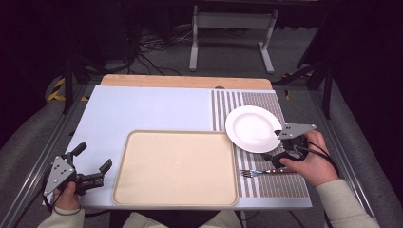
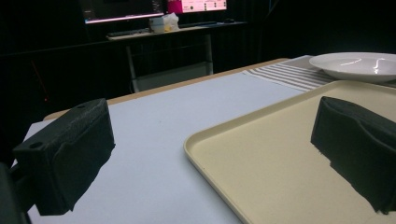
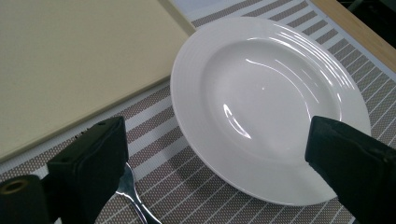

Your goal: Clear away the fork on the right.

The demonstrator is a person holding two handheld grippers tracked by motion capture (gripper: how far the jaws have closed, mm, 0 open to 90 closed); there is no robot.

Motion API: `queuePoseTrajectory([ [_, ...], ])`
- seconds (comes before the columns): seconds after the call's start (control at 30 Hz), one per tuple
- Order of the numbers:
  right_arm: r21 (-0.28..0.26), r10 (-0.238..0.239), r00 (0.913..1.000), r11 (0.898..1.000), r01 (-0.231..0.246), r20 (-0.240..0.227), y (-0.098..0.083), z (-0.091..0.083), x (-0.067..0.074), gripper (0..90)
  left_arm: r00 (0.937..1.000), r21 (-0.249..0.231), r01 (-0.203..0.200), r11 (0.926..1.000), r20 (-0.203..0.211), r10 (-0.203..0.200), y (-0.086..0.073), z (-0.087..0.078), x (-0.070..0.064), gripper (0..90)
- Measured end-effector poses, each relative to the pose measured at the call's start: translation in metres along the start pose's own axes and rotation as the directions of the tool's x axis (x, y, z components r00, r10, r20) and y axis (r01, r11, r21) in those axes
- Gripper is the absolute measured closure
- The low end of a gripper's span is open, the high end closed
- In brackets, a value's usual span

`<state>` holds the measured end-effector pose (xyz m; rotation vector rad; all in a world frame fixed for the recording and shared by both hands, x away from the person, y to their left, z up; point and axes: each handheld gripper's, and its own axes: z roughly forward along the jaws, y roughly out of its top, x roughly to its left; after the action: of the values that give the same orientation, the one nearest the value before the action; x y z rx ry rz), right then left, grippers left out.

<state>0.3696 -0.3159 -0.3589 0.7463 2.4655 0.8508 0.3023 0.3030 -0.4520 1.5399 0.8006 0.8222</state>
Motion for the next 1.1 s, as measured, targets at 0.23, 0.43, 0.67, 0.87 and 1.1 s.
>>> queuePoseTrajectory([
  [0.23, 0.092, -0.054, 0.9984, 0.994, 0.056, -0.020, 0.005, 0.001, -0.002, 6.4, 1.0000, -0.003, -0.002, 1.0000, -0.001, 0.002, 0.000, 0.000, 0.000, 0.0],
  [0.43, 0.149, -0.089, 0.9952, 0.984, 0.094, -0.041, 0.007, 0.003, -0.002, 6.8, 1.0000, 0.000, -0.004, 1.0000, -0.001, 0.004, 0.000, 0.000, 0.001, 0.0],
  [0.67, 0.210, -0.126, 0.9899, 0.968, 0.137, -0.065, 0.009, 0.007, -0.002, 6.8, 1.0000, -0.003, 0.000, 1.0000, -0.001, 0.000, 0.000, 0.000, 0.001, 0.0],
  [0.87, 0.288, -0.168, 0.9816, 0.939, 0.187, -0.091, 0.007, 0.011, -0.002, 7.7, 1.0000, 0.000, 0.003, 1.0000, -0.001, -0.003, 0.000, 0.000, 0.001, 0.0],
  [1.1, 0.331, -0.191, 0.9752, 0.918, 0.218, -0.112, 0.008, 0.014, -0.003, 8.1, 1.0000, 0.001, 0.005, 1.0000, 0.001, -0.005, -0.001, 0.000, 0.000, 0.0],
])
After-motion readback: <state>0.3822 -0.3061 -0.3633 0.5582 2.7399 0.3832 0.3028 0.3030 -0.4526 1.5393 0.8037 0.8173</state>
